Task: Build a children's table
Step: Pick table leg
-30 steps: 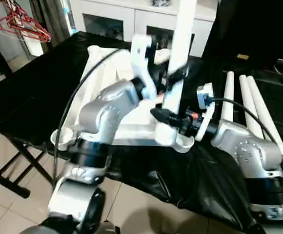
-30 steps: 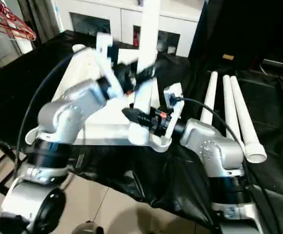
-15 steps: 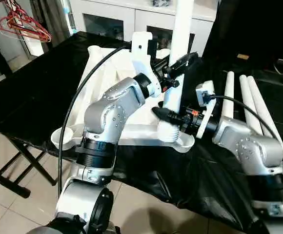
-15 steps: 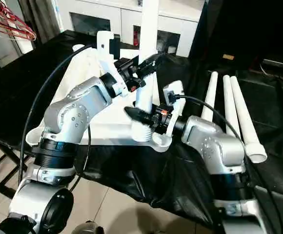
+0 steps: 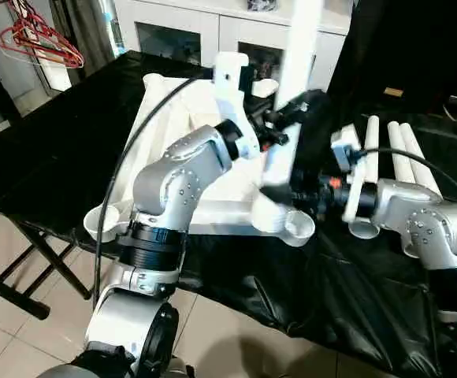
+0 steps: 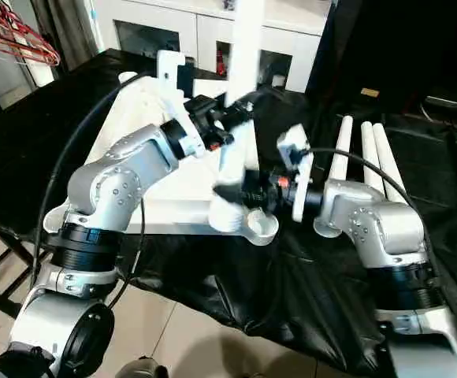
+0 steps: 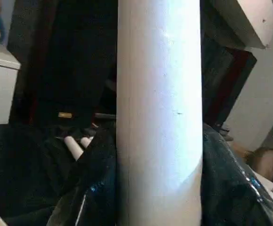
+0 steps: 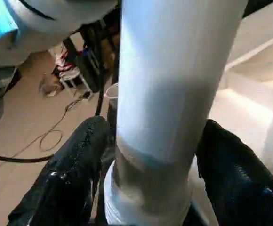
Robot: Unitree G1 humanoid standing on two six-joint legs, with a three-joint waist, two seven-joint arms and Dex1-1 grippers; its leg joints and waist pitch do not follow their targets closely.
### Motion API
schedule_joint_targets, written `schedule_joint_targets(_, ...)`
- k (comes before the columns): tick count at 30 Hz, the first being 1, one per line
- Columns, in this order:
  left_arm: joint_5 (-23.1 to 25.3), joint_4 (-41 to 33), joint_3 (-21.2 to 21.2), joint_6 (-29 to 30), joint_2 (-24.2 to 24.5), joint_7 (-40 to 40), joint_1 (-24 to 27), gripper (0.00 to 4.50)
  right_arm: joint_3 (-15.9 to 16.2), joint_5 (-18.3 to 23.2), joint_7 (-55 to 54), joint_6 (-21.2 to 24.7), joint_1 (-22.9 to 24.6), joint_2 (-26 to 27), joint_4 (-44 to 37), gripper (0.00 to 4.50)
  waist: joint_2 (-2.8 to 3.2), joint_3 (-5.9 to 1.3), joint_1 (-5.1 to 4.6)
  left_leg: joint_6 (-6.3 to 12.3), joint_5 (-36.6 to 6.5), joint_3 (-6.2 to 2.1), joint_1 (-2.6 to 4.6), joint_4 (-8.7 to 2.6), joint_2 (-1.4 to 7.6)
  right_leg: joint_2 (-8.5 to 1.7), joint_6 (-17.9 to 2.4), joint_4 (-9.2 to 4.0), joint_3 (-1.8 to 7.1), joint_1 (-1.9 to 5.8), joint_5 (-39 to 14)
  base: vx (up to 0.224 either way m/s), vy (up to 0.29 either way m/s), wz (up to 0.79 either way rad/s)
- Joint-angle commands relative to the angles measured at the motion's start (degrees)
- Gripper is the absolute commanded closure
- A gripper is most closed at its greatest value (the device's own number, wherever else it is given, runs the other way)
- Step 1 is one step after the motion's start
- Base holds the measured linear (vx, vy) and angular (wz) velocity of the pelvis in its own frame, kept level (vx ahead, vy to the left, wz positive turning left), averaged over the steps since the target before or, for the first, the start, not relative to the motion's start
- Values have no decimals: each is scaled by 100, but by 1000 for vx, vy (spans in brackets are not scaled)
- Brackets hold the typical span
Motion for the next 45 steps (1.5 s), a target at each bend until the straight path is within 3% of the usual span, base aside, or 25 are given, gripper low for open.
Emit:
schedule_joint_targets(1, -89, -203, -98, 74, -5, -166, -112, 268, 66, -24, 100, 66, -138, -51, 55, 142, -126, -486, 13, 499, -40, -115, 55, -339, 324, -597, -1073, -403, 327, 397, -605, 0, 0, 0)
schedule_joint_targets(16, -155, -359, -268, 211, 70, -442, -37, 268, 108, -51, 192, 10, -268, 35, 263, 142, -103, -490, 10, 484, -50, -117, 55, -340, 331, -595, -1087, -395, 313, 392, -582, 0, 0, 0)
schedule_joint_targets(18, -147, -347, -256, 200, 60, -426, -40, 268, 99, -42, 193, 18, -264, 44, 281, 177, -107, -491, 12, 469, -64, -118, 55, -341, 332, -598, -1089, -395, 312, 397, -596, 0, 0, 0)
schedule_joint_targets(21, -165, -351, -255, 222, 63, -444, -36, 268, 92, -15, 192, 42, -253, 56, 282, 183, -103, -492, 14, 464, -88, -118, 54, -341, 331, -602, -1076, -399, 311, 401, -627, 0, 0, 0)
schedule_joint_targets(22, -173, -352, -257, 227, 68, -451, -35, 268, 91, -13, 195, 43, -250, 59, 284, 211, -106, -492, 14, 463, -73, -118, 53, -342, 330, -599, -1073, -397, 310, 400, -612, 0, 0, 0)
schedule_joint_targets(31, -143, -309, -263, 203, 78, -438, -57, 268, 95, -4, 226, 35, -200, 81, 267, 257, -94, -498, 16, 457, -60, -121, 51, -339, 330, -597, -1095, -387, 306, 403, -527, 0, 0, 0)
schedule_joint_targets(34, -141, -168, -121, 265, 16, -177, -121, 198, 100, -17, 219, -4, -170, 95, 256, 258, -78, -497, 17, 441, -81, -122, 50, -337, 329, -601, -1108, -390, 305, 407, -542, 0, 0, 0)
schedule_joint_targets(40, -132, -9, 76, -65, -13, -108, -229, 150, -10, 6, 52, -121, -51, 244, 156, 259, -89, -502, 13, 451, -65, -124, 50, -337, 326, -595, -1089, -394, 302, 404, -506, 0, 0, 0)
schedule_joint_targets(42, -119, -68, 247, -544, -82, -30, -274, 147, -185, -10, -244, -320, 28, 446, 186, 259, -104, -505, 10, 430, -75, -127, 40, -343, 331, -613, -1092, -392, 300, 413, -511, 0, 0, 0)
schedule_joint_targets(45, -213, -215, 431, -694, -132, 83, -300, 147, -399, 23, -598, -439, 87, 651, 199, 259, -84, -509, 1, 404, -60, -126, 57, -346, 345, -615, -1120, -375, 300, 395, -460, 0, 0, 0)
